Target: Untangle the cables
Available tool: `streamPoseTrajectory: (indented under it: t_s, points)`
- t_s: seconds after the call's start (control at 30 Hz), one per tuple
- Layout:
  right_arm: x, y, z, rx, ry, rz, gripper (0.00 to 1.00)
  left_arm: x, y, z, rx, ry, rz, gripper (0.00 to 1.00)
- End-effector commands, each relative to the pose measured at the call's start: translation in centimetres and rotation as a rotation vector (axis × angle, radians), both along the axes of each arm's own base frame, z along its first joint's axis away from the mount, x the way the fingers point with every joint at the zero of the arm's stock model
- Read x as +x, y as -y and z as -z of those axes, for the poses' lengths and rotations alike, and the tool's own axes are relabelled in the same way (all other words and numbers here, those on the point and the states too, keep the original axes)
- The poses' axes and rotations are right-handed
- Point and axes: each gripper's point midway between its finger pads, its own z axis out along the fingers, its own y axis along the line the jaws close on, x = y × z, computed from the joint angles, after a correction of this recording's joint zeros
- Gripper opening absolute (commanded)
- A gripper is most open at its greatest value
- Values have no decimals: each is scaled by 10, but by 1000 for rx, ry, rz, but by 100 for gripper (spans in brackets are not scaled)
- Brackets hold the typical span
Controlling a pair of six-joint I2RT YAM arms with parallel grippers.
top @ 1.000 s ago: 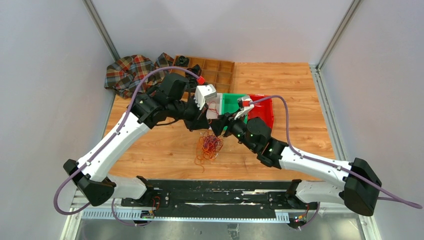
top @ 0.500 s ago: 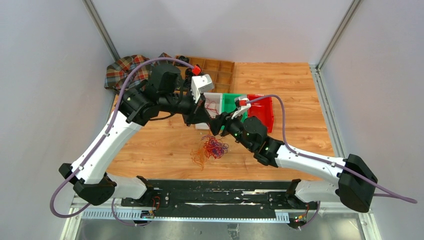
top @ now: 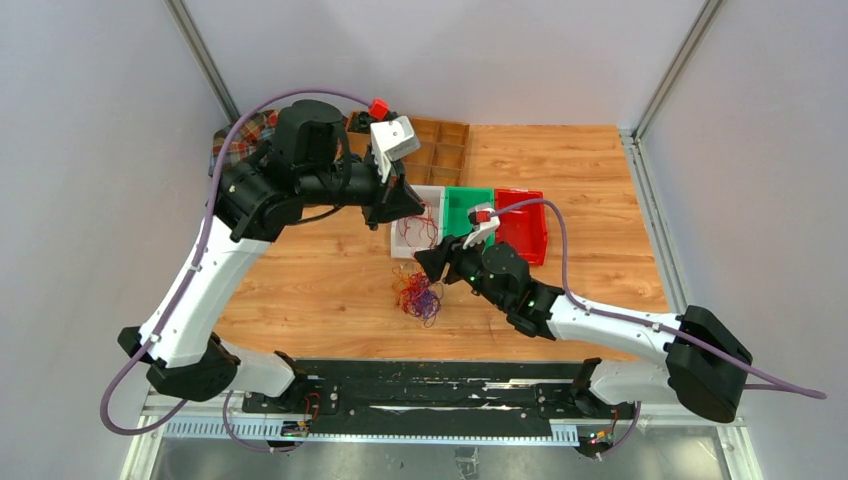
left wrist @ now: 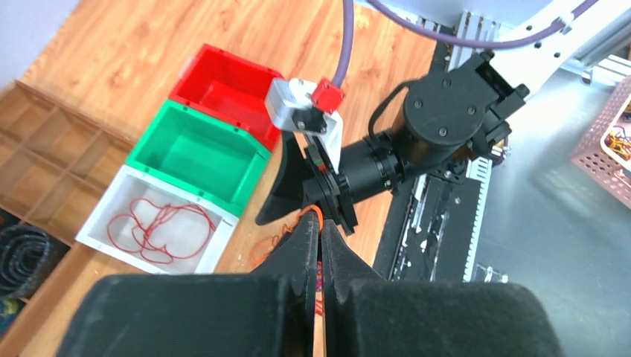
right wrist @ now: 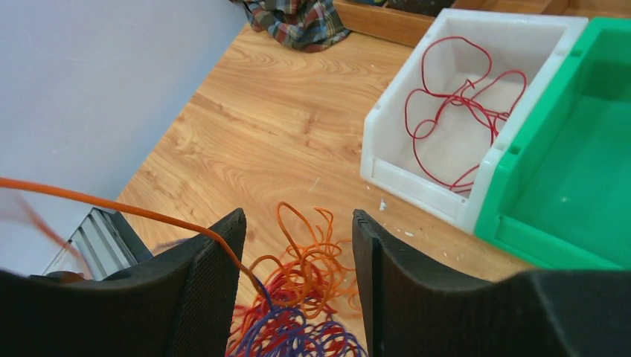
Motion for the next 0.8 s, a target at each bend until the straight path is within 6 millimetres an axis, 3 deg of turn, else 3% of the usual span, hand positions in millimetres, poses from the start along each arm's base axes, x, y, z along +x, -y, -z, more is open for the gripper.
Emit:
streamPoseTrajectory:
  t_s: [0.0,0.43,0.77]
  points:
    - [-3,5,13,-15,-17,24,54,2,0,-29,-44,81,-5,0]
    - [-1,1,64,-122,-95,25,56,8,-11,-107,-161,275,-74,0]
    - [-10,8,104,-181,-162,28,56,8,-46,-192,-287,530,-223,0]
